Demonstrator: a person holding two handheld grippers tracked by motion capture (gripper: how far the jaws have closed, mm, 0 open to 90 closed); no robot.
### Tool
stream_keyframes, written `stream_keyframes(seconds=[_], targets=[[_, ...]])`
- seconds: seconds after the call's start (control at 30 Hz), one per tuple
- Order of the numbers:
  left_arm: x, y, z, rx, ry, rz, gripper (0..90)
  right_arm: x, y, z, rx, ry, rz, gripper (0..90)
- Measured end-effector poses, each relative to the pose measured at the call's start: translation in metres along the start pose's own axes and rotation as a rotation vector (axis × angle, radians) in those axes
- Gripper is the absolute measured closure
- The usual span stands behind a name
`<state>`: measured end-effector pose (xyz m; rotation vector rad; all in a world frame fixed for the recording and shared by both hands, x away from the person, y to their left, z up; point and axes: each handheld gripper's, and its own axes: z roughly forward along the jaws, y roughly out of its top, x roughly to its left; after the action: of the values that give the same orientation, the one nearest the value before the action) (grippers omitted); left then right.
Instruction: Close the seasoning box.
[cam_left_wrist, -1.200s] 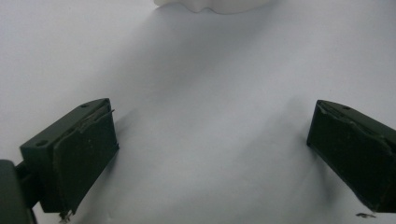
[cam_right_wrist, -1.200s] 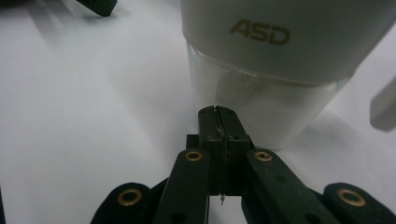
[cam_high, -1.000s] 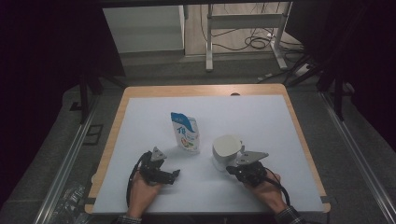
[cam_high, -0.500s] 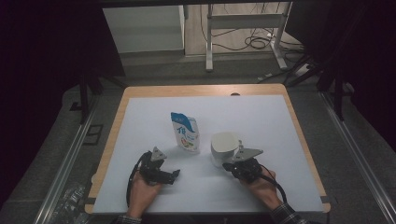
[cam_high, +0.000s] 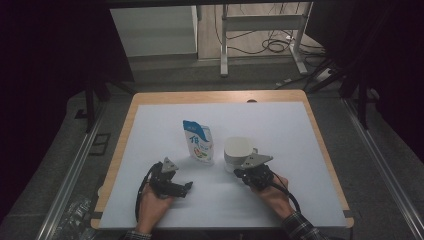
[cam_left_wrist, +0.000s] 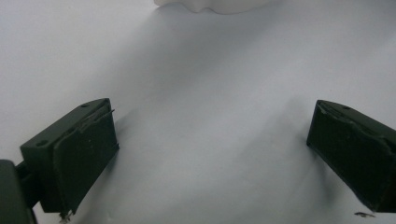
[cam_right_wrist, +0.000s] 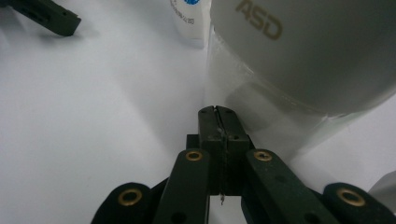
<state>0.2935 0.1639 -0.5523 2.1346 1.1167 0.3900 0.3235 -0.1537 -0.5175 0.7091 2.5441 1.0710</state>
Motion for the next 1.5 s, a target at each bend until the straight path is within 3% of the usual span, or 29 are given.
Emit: stream_keyframes(seconds=[1.03,1.5], targets=[[0.0,0.0,0.0,-0.001,0.0,-0.001,1.8,-0.024,0.007,0.012,0.003,-0.062,0.035,89.2],[0.0,0.0,0.0,-0.001,0.0,-0.001,1.8,-0.024,0.006,0.014,0.021,-0.074,0.035,89.0]])
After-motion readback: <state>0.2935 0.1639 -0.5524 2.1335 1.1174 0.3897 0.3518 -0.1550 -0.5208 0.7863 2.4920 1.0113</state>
